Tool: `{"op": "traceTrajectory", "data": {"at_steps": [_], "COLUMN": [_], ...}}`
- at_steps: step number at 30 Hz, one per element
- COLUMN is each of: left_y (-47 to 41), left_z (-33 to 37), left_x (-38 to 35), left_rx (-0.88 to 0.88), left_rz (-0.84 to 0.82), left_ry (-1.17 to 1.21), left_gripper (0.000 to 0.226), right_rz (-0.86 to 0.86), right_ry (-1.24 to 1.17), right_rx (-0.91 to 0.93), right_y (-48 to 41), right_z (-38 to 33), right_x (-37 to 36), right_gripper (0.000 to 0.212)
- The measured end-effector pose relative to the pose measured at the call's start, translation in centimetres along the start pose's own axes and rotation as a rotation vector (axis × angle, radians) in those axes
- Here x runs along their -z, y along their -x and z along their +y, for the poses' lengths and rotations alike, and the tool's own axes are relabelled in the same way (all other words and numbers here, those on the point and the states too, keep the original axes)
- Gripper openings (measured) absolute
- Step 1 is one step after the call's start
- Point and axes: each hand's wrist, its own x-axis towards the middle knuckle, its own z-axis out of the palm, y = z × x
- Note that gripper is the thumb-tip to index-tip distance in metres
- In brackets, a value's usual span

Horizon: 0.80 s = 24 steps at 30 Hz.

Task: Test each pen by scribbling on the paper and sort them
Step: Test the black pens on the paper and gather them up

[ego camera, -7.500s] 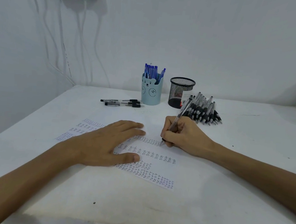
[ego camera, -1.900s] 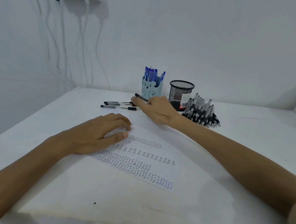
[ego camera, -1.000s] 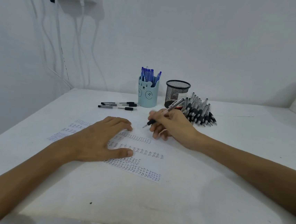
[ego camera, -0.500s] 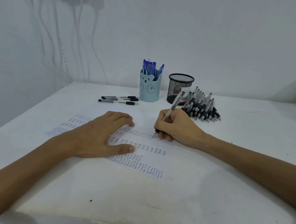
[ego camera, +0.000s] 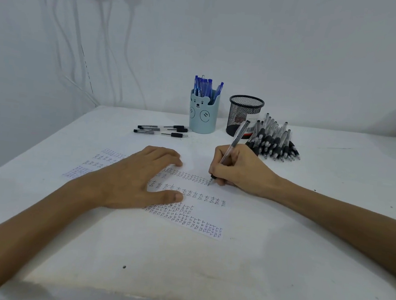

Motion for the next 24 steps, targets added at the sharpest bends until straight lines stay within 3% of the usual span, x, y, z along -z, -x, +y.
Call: {"op": "traceTrajectory", "data": {"at_steps": [24], "left_y": [0.02], "left_z": [0.02], "left_x": [0.05], "left_rx": [0.01], "left_rz": [-0.015], "left_ry": [0.009], "left_gripper": [0.079], "right_rz": [0.055], "right_ry": [-0.007], "right_rx": [-0.067], "right_y": [-0.17], "right_z": [-0.38], "right_x": [0.01], "right_gripper": [0.014]}}
